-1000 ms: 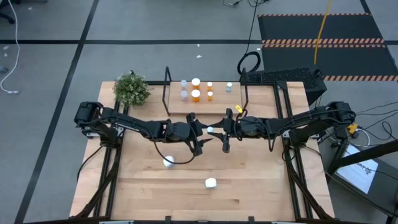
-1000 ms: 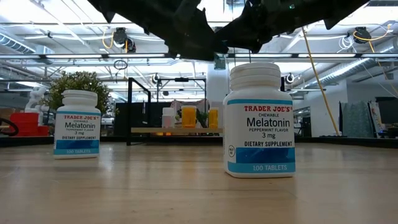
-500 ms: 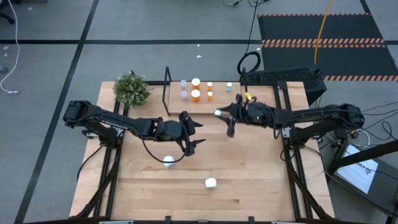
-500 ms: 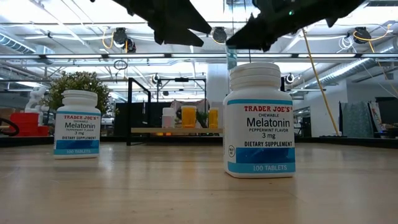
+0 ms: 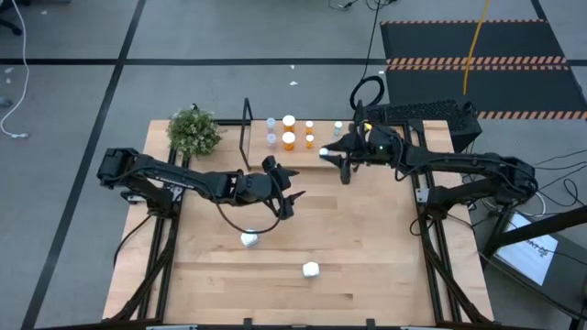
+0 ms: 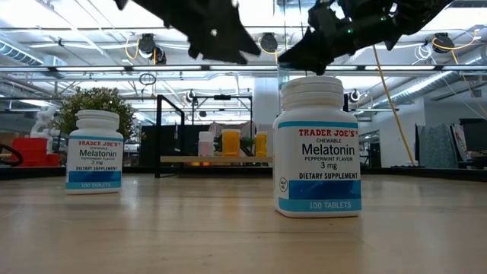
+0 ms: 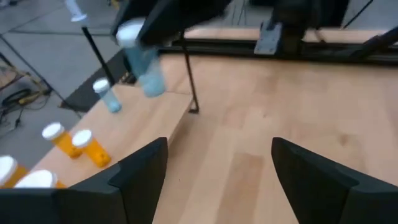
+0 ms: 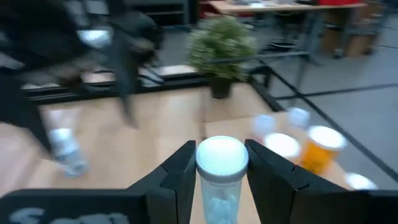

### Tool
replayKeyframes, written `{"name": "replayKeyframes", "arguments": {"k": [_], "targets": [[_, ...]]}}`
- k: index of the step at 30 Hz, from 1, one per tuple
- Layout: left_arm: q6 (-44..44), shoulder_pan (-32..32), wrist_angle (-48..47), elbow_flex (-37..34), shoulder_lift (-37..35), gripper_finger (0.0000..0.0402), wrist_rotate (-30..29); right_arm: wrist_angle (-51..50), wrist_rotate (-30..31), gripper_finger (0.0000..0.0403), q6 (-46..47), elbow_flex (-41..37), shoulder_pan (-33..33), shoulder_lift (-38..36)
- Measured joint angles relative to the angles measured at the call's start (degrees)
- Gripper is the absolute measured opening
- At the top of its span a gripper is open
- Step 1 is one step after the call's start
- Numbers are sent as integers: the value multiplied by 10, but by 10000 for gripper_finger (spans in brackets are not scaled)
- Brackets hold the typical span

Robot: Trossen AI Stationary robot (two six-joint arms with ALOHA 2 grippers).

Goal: Pick and place medicine bottles onto shelf by color
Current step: Put the blue pill bottle on the shelf aligned with the other blue pill bottle

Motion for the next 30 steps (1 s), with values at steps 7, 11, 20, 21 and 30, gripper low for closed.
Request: {"name": "replayKeyframes", "arguments": {"k": [7, 11, 20, 21, 30], "targets": [[20, 6, 67, -2, 38, 336, 7, 22, -34, 121, 1, -1, 51, 1], [39, 7, 131, -1, 63, 356, 3, 77, -33, 121, 1, -16, 79, 4], [64, 18, 184, 0, 88, 295, 3, 125, -33, 121, 1, -21, 109, 4], [64, 21, 184, 0, 89, 282, 9, 127, -33, 121, 1, -21, 111, 4], [73, 29, 199, 0, 88, 196, 28, 134, -34, 121, 1, -21, 114, 9]]}}
